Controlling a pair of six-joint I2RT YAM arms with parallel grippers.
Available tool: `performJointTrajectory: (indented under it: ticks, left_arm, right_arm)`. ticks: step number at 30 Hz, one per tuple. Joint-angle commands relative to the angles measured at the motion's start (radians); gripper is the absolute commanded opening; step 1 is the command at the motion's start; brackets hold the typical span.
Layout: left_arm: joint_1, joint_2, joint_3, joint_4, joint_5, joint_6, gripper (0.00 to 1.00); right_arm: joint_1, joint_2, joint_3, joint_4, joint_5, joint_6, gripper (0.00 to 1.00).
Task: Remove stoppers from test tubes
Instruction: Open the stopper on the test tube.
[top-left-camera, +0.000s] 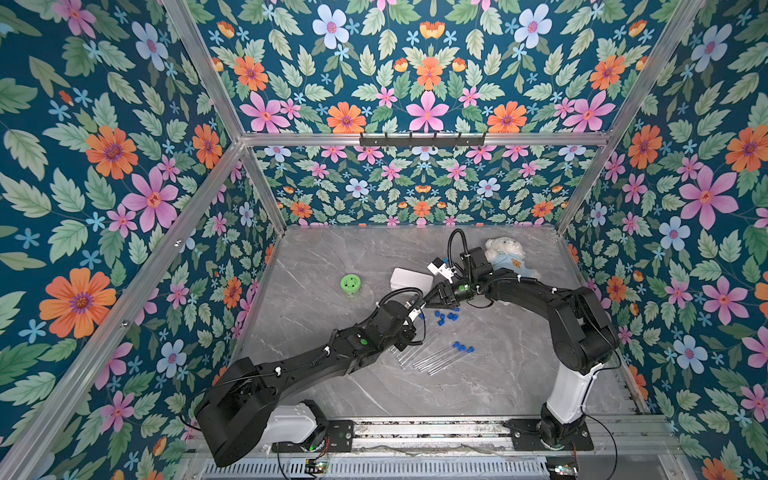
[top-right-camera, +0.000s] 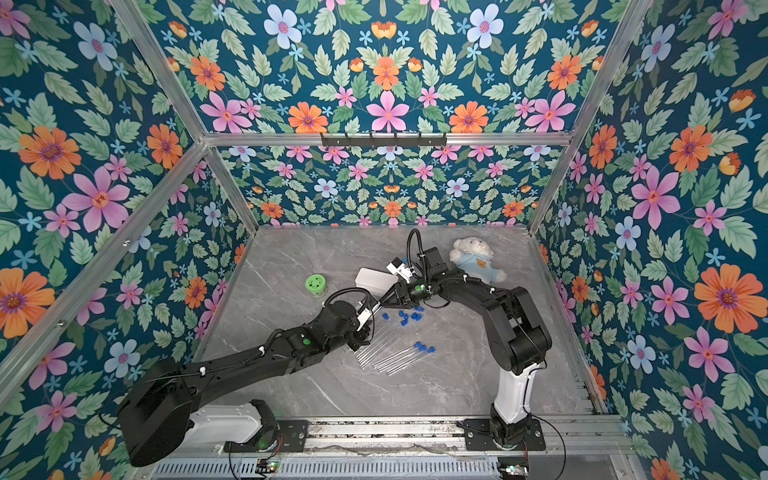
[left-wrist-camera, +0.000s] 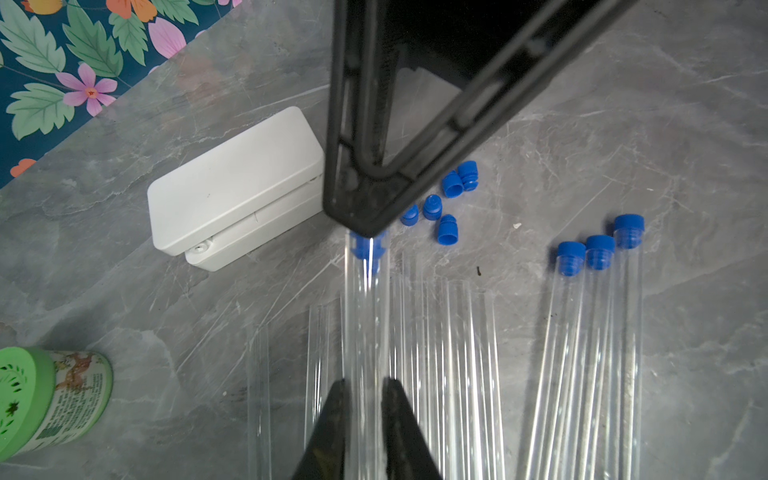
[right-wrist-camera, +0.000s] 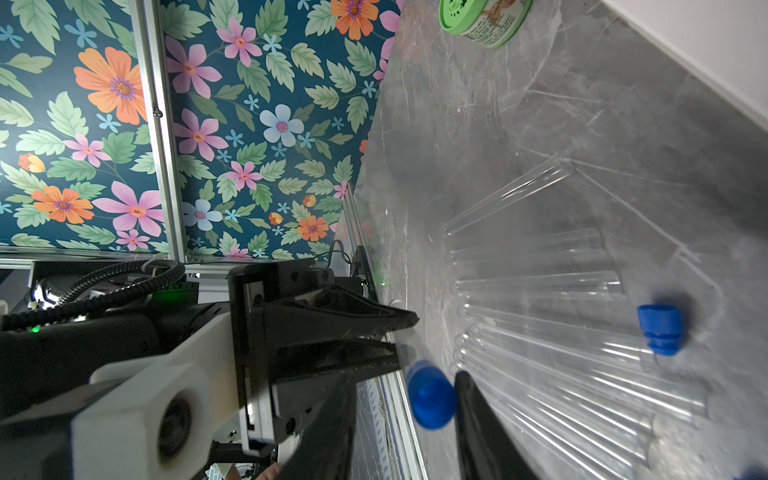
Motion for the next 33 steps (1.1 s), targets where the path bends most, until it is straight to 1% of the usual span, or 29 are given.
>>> performJointTrajectory:
  ticks: [1,8,16,33]
  left_arm:
    - [0.001,-0.001,0.000,0.023,0.010,0.008,0.09]
    - [0.001,-0.001,-0.002,0.023,0.014,0.008,0.08]
    - [-0.001,-0.010,-0.006,0.029,0.018,0.009,0.08]
    - [-0.001,-0.004,-0.001,0.026,0.017,0.011,0.08]
  right_arm:
    - [0.002,0.003,0.008,0.003,-0.027,-0.009,0.39]
    - [0.006,0.003,0.008,0.001,-0.025,-0.010,0.34]
    - [0.005,0.010,0.011,-0.003,-0.022,-0.013,0.34]
    - [0.007,0.008,0.014,-0.016,-0.010,-0.021,0.21]
